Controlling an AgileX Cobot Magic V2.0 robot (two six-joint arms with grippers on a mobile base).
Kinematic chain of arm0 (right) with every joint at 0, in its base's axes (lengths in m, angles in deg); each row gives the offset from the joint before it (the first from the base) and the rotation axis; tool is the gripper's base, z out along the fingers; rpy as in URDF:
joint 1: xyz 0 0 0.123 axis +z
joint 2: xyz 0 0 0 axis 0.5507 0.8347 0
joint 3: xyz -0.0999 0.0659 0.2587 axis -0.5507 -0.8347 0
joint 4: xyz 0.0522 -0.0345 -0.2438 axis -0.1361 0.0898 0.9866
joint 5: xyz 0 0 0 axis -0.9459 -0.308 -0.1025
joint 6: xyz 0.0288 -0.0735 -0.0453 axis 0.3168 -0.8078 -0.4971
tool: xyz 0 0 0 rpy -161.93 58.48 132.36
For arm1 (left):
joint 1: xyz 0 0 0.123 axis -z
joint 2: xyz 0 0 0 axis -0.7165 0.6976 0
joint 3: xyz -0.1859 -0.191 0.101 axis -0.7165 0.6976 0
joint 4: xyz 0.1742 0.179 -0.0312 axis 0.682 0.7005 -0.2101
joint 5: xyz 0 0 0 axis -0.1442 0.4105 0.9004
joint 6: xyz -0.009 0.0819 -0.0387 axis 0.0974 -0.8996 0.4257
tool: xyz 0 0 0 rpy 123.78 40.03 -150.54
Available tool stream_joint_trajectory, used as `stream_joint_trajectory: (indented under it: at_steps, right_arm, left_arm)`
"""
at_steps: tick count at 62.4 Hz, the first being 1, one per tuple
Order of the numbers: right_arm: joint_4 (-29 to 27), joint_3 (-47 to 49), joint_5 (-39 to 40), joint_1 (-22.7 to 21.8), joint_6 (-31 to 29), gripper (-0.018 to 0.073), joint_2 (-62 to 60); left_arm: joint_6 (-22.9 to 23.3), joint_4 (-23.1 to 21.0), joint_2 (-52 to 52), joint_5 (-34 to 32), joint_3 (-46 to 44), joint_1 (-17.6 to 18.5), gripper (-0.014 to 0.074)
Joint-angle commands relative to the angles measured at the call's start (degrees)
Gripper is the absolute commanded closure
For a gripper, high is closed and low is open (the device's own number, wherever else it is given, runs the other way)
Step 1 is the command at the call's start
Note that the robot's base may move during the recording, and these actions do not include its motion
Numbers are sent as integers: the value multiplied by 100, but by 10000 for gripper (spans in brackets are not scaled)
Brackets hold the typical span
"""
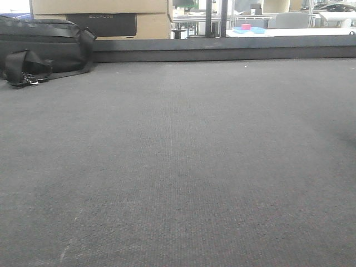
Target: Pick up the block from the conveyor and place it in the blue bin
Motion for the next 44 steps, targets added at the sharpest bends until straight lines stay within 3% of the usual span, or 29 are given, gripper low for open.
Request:
stream_joint_trajectory:
  at_steps: [1, 10, 18, 44]
  right_arm:
    - [-7, -19, 286, -39, 10, 145, 161]
    - [-7, -217, 488, -39, 211, 137, 389]
    - [-7, -467, 1131, -39, 259, 137, 472]
    - [146, -773, 1457, -39, 201, 137, 474]
  left_arm:
    - [7, -61, 7, -21, -58, -32, 708]
    - [7, -61, 7, 1, -58, -32, 708]
    - [7, -61, 7, 1, -58, -32, 708]
    - [7, -61, 7, 1, -58, -32, 708]
